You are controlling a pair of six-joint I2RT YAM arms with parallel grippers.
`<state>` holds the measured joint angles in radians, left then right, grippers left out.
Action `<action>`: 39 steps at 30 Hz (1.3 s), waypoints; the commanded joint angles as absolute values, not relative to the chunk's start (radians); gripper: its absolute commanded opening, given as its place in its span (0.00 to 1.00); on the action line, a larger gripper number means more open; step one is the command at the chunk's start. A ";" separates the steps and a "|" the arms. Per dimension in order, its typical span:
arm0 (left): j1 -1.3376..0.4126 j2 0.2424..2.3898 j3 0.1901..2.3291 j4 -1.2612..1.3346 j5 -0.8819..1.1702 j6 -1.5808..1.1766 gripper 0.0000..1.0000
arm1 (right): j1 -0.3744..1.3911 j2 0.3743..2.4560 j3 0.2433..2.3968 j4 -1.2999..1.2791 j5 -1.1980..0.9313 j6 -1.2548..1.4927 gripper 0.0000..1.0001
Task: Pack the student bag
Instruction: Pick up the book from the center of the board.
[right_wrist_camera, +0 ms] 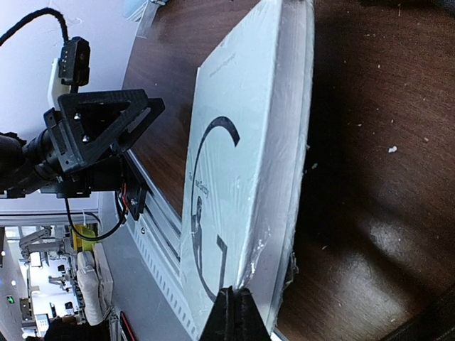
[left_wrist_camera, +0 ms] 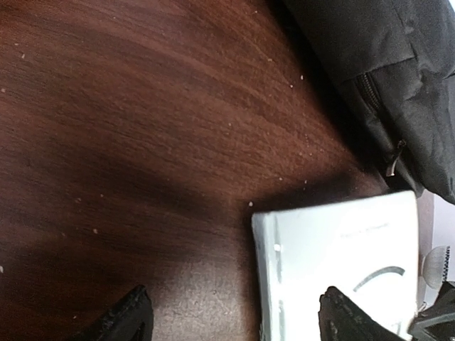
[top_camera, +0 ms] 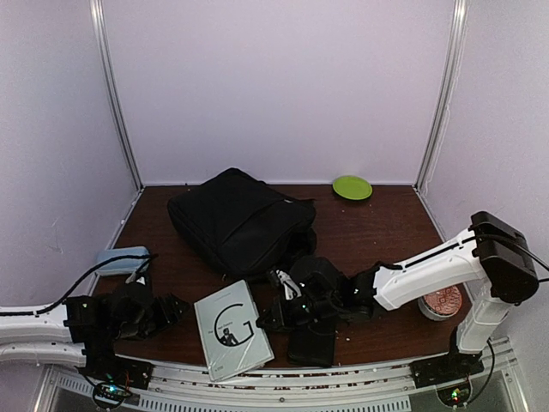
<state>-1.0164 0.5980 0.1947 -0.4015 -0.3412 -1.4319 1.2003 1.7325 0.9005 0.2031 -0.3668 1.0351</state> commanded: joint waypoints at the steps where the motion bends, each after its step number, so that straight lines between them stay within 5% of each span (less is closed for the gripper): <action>1: -1.020 0.689 0.188 -0.266 -0.321 -1.419 0.83 | 1.206 1.650 0.871 0.200 -0.366 0.979 0.00; 15: -1.020 1.095 0.307 0.003 -0.211 -1.330 0.86 | 1.207 1.624 0.795 0.157 -0.362 0.943 0.00; 39: -1.008 1.021 0.327 0.189 -0.205 -1.095 0.90 | 1.226 1.598 0.939 0.208 -0.433 0.900 0.00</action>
<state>-1.0164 1.0828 0.3317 0.1062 -0.2222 -1.2057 1.2182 1.6211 0.8989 0.1547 -0.4114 0.9325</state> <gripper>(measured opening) 0.893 0.006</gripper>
